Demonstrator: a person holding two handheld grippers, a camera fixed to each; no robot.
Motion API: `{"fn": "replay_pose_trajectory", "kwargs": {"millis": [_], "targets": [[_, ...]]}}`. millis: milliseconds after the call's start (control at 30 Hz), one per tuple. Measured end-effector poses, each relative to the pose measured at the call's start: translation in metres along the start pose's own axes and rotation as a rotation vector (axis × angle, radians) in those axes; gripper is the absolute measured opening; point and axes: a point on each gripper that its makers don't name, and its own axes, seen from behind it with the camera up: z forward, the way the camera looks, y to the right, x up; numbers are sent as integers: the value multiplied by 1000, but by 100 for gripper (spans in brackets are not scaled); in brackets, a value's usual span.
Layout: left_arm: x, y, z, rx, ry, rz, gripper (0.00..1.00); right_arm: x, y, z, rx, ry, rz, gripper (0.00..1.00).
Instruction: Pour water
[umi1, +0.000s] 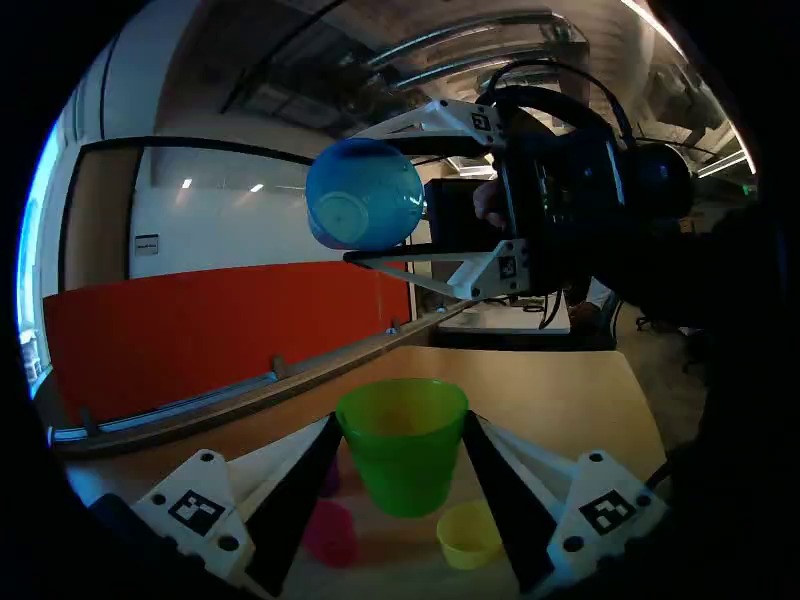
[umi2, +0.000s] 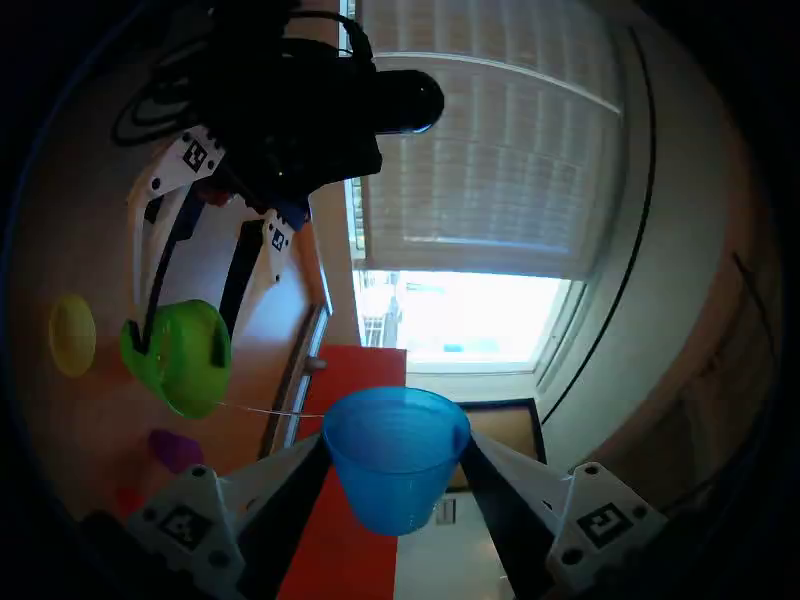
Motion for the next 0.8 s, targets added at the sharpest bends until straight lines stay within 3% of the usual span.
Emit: {"fn": "replay_pose_trajectory", "kwargs": {"millis": [467,800], "targets": [[1,0,1,1,2,-4,87,0,3,-1,-6,2,8,90],[0,0,0,4,0,-5,87,-2,1,-4,-7,7,93,90]]}}
